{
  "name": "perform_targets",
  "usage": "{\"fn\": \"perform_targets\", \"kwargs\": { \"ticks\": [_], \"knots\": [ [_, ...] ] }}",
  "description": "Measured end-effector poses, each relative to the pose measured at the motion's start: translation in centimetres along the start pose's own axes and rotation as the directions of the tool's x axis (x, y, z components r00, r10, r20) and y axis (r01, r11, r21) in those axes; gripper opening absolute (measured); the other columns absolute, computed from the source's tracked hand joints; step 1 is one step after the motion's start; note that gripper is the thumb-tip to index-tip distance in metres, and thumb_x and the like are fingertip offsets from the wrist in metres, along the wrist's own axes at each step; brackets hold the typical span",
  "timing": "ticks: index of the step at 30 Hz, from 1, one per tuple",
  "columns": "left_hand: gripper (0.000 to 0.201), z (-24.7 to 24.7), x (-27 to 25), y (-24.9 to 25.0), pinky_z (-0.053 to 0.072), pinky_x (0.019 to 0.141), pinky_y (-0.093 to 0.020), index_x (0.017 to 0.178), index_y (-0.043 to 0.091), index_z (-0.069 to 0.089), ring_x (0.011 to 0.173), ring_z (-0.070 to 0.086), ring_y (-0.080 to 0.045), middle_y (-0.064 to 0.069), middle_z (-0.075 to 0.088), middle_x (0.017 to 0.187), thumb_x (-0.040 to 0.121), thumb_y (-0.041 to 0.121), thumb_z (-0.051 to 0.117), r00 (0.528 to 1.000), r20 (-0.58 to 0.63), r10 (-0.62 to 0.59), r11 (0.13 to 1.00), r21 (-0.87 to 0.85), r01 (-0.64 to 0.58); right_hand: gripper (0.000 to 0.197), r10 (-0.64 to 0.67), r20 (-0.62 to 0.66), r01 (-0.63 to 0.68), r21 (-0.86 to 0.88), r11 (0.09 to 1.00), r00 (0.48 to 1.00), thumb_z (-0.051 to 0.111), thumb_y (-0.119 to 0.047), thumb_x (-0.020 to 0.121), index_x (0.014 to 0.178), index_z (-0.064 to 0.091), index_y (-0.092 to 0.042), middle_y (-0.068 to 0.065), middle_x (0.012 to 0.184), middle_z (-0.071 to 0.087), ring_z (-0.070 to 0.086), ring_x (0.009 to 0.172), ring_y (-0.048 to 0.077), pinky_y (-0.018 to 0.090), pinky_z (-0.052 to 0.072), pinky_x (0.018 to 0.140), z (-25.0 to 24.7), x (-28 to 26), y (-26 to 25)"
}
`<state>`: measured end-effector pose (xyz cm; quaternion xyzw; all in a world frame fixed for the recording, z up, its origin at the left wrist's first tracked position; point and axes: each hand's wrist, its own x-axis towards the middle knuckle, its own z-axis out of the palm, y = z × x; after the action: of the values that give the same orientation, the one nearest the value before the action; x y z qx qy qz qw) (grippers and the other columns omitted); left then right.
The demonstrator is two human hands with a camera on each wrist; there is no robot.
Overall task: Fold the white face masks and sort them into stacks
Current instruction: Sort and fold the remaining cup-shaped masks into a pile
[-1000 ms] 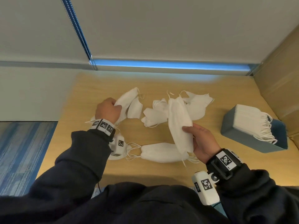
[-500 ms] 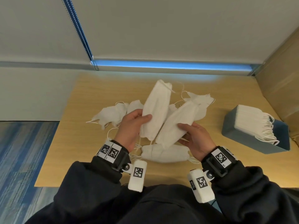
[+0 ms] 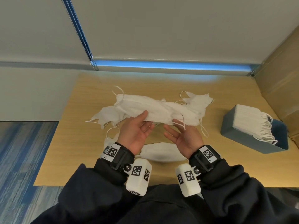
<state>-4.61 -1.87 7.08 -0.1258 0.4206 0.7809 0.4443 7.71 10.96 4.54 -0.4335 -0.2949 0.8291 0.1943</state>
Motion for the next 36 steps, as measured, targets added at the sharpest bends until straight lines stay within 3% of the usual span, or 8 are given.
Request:
{"fn": "perform_targets", "kwargs": {
  "ticks": [6,9,12,16,20,25,29,36],
  "knots": [
    [0.017,-0.3,0.0,2.3,0.05,0.078,-0.035,0.11,0.017,0.071,0.095,0.067,-0.021,-0.003,0.074,0.108,0.096,0.013,0.063,0.967,-0.023,0.255,0.944,0.222,-0.243,0.011,-0.026,-0.005,0.025,-0.11,0.994,1.0,0.067,-0.012,0.094,0.105,0.065,-0.008,0.01,0.096,0.072,0.069,0.085,0.027,0.039,0.056,0.069,-0.1,-0.3,0.1],
    [0.014,-0.2,-0.1,4.8,0.049,0.086,-0.031,0.092,0.022,0.075,0.102,0.065,-0.016,0.002,0.072,0.108,0.085,0.022,0.063,0.853,0.268,0.448,0.533,0.686,-0.495,0.014,-0.05,-0.018,0.046,-0.177,0.983,0.999,0.067,-0.008,0.093,0.106,0.061,-0.008,0.006,0.082,0.066,0.067,0.078,0.026,0.037,0.054,0.066,-0.8,-0.1,0.1],
    [0.025,0.4,0.6,5.8,0.042,0.091,-0.019,0.108,0.021,0.074,0.112,0.056,-0.006,0.01,0.061,0.125,0.087,0.029,0.064,0.816,0.561,0.141,0.052,0.819,-0.572,0.015,-0.025,0.047,0.036,-0.236,0.971,0.999,0.066,-0.005,0.093,0.107,0.059,-0.005,0.007,0.08,0.068,0.07,0.075,0.028,0.04,0.058,0.068,-1.0,-0.4,0.1],
    [0.025,1.0,2.0,4.1,0.044,0.085,-0.03,0.101,0.012,0.073,0.096,0.059,-0.011,0.004,0.065,0.109,0.088,0.03,0.061,0.784,0.61,-0.116,-0.313,0.727,-0.612,0.024,0.037,0.228,0.048,-0.355,0.934,0.973,0.058,-0.005,0.096,0.118,0.069,-0.009,0.015,0.109,0.075,0.073,0.089,0.032,0.043,0.058,0.078,-0.7,-1.3,0.3],
    [0.026,0.4,2.6,3.4,0.035,0.058,-0.031,0.065,0.021,0.051,0.059,0.046,-0.01,0.005,0.05,0.062,0.087,0.024,0.066,0.824,0.553,-0.12,-0.298,0.772,-0.561,0.041,0.06,0.27,0.062,-0.421,0.905,0.961,0.048,0.009,0.094,0.125,0.065,-0.012,0.013,0.112,0.074,0.072,0.097,0.035,0.048,0.059,0.082,-1.4,-1.7,0.1],
    [0.02,-1.1,2.7,2.2,0.052,0.064,-0.04,0.094,0.04,0.046,0.07,0.059,-0.016,0.006,0.06,0.077,0.083,0.029,0.059,0.811,0.575,-0.105,-0.299,0.76,-0.577,0.039,0.068,0.345,0.089,-0.42,0.903,0.936,0.051,0.003,0.098,0.133,0.059,-0.013,0.015,0.121,0.072,0.071,0.104,0.039,0.048,0.06,0.078,-2.3,-2.1,-0.8],
    [0.053,-1.9,2.6,1.2,0.041,0.06,-0.021,0.129,0.038,0.047,0.065,0.054,-0.003,0.01,0.058,0.076,0.084,0.019,0.066,0.839,0.544,-0.033,-0.138,0.828,-0.543,0.027,-0.051,0.166,0.114,-0.395,0.912,0.985,0.07,-0.013,0.093,0.118,0.068,-0.003,0.024,0.111,0.073,0.071,0.089,0.037,0.044,0.063,0.072,-2.4,-1.6,-1.0],
    [0.007,-5.2,2.9,0.7,0.047,0.062,-0.019,0.091,0.025,0.076,0.068,0.067,-0.008,0.01,0.076,0.078,0.088,0.032,0.078,0.919,0.339,-0.203,0.225,0.929,-0.293,0.027,-0.141,0.049,0.149,-0.298,0.943,0.989,0.072,-0.009,0.09,0.114,0.069,0.001,0.02,0.106,0.075,0.073,0.084,0.035,0.043,0.065,0.063,-3.1,-0.7,-2.7]
  ]
}}
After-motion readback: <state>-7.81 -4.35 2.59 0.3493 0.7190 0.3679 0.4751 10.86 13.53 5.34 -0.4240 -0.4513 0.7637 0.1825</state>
